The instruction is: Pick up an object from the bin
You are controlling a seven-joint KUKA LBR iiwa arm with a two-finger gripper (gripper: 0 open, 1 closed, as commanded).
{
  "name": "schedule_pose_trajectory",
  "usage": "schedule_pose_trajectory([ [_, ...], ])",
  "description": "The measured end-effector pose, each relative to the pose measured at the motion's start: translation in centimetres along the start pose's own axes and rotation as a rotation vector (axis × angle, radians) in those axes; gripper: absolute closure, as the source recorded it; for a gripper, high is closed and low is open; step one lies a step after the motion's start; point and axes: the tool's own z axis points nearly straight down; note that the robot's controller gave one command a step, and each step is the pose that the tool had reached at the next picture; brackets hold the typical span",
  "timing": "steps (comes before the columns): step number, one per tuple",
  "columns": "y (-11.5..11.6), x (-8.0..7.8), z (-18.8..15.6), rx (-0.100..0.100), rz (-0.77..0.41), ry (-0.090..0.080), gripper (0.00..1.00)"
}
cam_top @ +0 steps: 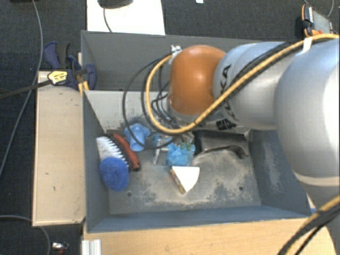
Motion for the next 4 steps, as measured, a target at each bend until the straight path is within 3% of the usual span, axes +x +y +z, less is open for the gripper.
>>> schedule_pose_trajectory([
  [1,-1.0,-0.4,3.8,0.006,0.467,0.007,0.00],
  [2,-0.6,0.2,4.8,0.000,0.089,0.000,0.00],
  [3,-2.8,0.0,7.6,0.004,0.628,0.004,1.00],
  [4,-2.8,0.0,7.5,0.004,0.627,0.003,1.00],
])
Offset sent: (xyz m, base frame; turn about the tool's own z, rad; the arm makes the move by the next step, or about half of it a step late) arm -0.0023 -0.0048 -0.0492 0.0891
